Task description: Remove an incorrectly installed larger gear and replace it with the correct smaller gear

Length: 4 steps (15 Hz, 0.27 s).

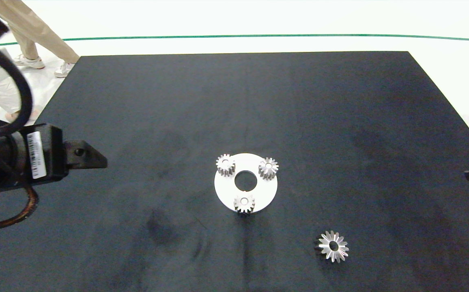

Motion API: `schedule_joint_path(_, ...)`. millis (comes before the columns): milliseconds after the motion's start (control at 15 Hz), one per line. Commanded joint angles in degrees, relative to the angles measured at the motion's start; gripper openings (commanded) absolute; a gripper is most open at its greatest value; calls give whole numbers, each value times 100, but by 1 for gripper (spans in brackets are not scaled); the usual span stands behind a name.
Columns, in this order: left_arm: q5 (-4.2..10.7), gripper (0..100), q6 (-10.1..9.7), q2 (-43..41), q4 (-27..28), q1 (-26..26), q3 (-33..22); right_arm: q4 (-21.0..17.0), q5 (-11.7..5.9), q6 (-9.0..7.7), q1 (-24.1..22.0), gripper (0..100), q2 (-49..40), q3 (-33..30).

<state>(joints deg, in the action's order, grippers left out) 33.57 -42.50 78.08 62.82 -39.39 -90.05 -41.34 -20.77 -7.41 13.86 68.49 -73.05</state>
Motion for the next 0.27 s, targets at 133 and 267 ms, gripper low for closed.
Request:
schedule_joint_path(133, 18, 100, 57, -680, 46, 195, 93, 47, -32, -15, -24, 100, 112, 18)
schedule_joint_path(267, 18, 100, 136, -698, 38, 203, 102, 117, -102, -41, -15, 100, 42, 159)
